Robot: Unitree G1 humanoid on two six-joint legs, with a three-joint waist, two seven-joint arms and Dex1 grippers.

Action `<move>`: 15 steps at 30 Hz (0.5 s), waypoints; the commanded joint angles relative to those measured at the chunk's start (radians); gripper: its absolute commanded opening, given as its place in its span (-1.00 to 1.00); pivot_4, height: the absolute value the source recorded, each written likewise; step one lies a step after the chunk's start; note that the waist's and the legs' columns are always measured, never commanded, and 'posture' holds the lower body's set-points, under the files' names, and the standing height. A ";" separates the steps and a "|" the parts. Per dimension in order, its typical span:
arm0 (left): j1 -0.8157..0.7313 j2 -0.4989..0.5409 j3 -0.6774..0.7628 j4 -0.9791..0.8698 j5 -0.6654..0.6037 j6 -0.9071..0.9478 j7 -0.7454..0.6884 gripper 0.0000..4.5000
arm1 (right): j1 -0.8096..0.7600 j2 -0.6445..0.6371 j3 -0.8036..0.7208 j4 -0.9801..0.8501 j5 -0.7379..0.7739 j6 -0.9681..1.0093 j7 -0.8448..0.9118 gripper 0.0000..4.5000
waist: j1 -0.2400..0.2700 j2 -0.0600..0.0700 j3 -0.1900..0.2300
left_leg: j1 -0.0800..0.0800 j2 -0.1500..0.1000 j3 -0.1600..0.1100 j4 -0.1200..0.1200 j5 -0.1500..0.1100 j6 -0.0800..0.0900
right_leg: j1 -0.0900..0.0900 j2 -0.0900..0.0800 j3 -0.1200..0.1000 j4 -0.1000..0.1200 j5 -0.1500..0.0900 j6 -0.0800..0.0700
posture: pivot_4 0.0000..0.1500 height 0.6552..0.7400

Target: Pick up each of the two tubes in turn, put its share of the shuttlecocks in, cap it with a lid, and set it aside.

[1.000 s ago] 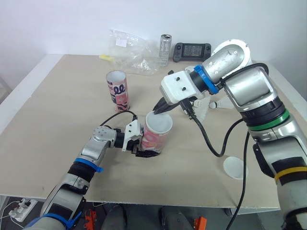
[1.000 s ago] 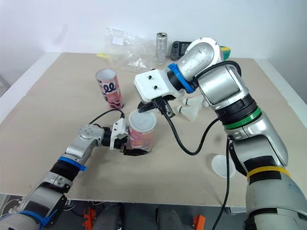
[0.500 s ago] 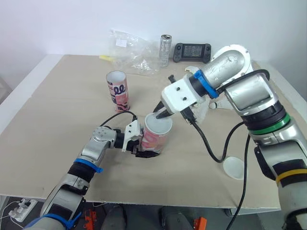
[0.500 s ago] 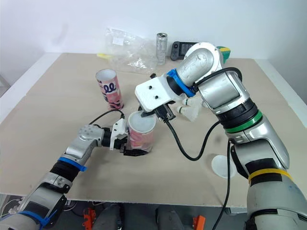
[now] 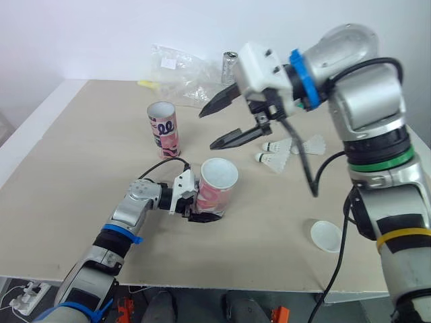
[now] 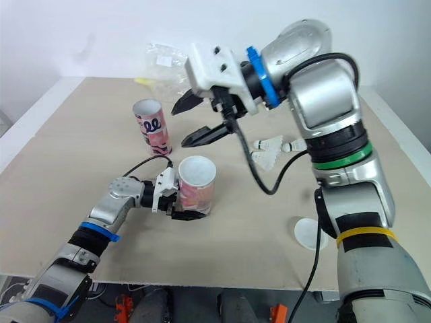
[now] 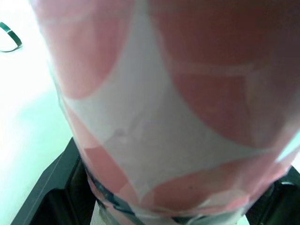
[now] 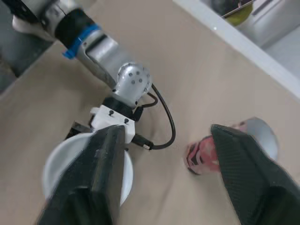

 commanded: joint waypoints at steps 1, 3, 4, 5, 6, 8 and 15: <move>0.044 0.027 -0.052 0.068 0.070 0.035 -0.005 0.63 | 0.073 -0.011 0.036 -0.080 -0.003 -0.024 0.022 -0.42 | 0.000 0.000 0.000 | 0.000 0.000 0.000 0.000 0.000 0.000 | 0.000 0.000 0.000 0.000 0.000 0.000 | 1.00 0.99; 0.040 0.025 -0.053 0.067 0.070 0.037 -0.006 0.63 | 0.113 -0.006 0.065 -0.115 -0.015 -0.034 0.013 -0.83 | 0.000 0.000 0.000 | 0.000 0.000 0.000 0.000 0.000 0.000 | 0.000 0.000 -0.001 0.000 0.000 0.000 | 1.00 0.99; 0.039 0.025 -0.053 0.067 0.070 0.039 -0.007 0.63 | 0.125 0.000 0.078 -0.123 -0.025 -0.037 0.002 -0.99 | 0.000 0.001 0.000 | 0.000 0.000 0.000 0.000 0.000 0.000 | 0.000 0.000 0.000 0.000 0.000 0.001 | 1.00 0.99; 0.038 0.025 -0.053 0.068 0.070 0.038 -0.007 0.63 | 0.133 0.004 0.094 -0.127 -0.038 -0.043 -0.007 -0.99 | 0.000 0.001 0.001 | 0.000 0.000 0.000 0.000 0.000 0.000 | -0.001 0.000 0.000 0.000 0.001 0.001 | 1.00 0.99; 0.038 0.025 -0.053 0.069 0.071 0.036 -0.007 0.63 | 0.139 0.004 0.116 -0.128 -0.061 -0.054 -0.013 -0.99 | 0.000 0.001 0.000 | 0.000 0.000 0.000 0.001 0.000 0.000 | -0.001 0.000 0.000 0.000 0.001 0.001 | 1.00 0.99; 0.038 0.027 -0.054 0.067 0.071 0.037 -0.009 0.63 | 0.147 0.007 0.166 -0.118 -0.126 -0.092 -0.034 -0.99 | 0.000 0.001 0.000 | 0.000 0.000 0.000 0.001 0.000 0.000 | -0.001 0.000 0.000 0.000 0.001 0.001 | 1.00 0.99; 0.046 0.038 -0.053 0.056 0.070 0.042 -0.014 0.63 | 0.203 -0.021 0.289 -0.133 -0.245 -0.259 0.038 -0.99 | -0.002 0.000 -0.003 | 0.002 0.000 0.000 0.000 0.000 0.000 | 0.001 0.000 -0.001 0.000 0.000 0.000 | 1.00 0.99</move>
